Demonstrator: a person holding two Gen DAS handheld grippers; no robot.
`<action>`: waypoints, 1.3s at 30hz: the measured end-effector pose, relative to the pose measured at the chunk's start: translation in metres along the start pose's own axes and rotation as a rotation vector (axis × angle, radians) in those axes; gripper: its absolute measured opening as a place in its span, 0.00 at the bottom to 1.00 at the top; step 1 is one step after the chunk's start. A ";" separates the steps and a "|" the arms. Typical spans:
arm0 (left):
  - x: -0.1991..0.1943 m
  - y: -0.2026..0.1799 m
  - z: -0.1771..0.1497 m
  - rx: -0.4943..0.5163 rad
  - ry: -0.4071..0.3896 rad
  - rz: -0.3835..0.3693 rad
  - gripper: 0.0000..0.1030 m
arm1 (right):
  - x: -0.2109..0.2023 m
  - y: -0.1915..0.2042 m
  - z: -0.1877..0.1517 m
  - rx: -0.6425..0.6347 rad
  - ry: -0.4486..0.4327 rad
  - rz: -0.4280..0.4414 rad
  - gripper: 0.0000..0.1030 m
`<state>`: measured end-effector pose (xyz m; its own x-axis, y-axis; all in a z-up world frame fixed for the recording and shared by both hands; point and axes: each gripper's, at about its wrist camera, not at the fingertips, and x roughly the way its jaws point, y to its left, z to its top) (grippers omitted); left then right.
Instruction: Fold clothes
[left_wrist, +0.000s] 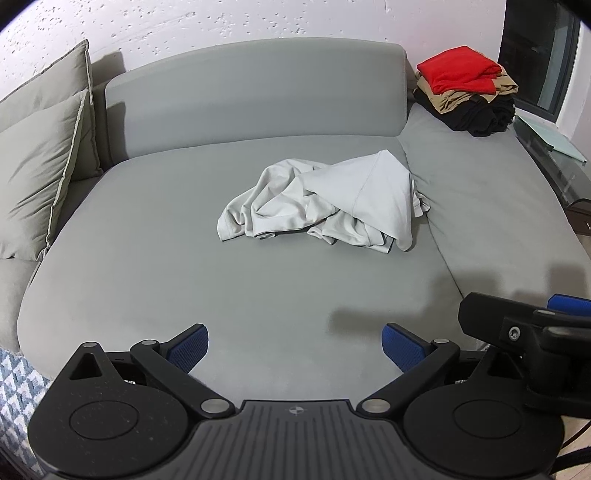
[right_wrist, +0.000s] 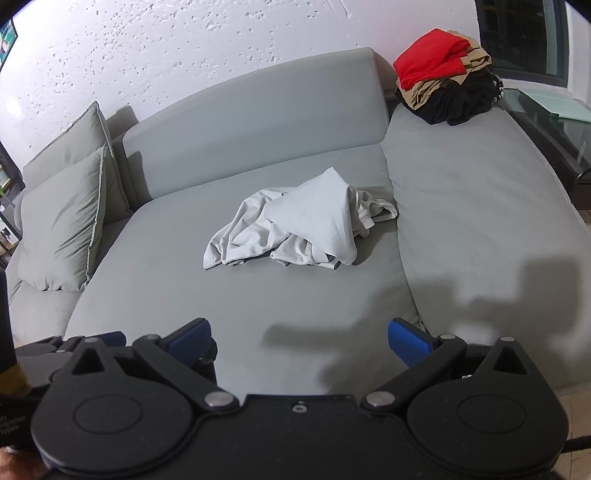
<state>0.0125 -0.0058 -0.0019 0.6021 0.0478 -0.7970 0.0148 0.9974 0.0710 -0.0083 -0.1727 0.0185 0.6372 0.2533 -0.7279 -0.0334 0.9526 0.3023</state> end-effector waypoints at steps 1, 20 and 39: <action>0.001 0.000 -0.001 0.000 0.000 -0.001 0.98 | 0.000 0.000 0.000 0.000 0.001 0.000 1.00; 0.002 0.001 0.000 -0.005 0.006 0.000 0.98 | 0.002 0.002 0.002 -0.004 0.006 -0.008 1.00; 0.002 0.000 0.000 -0.003 0.005 0.003 0.98 | 0.001 0.002 0.003 -0.002 0.009 -0.009 1.00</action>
<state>0.0139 -0.0057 -0.0032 0.5979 0.0506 -0.7999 0.0111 0.9974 0.0713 -0.0051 -0.1708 0.0200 0.6304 0.2459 -0.7363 -0.0293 0.9553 0.2941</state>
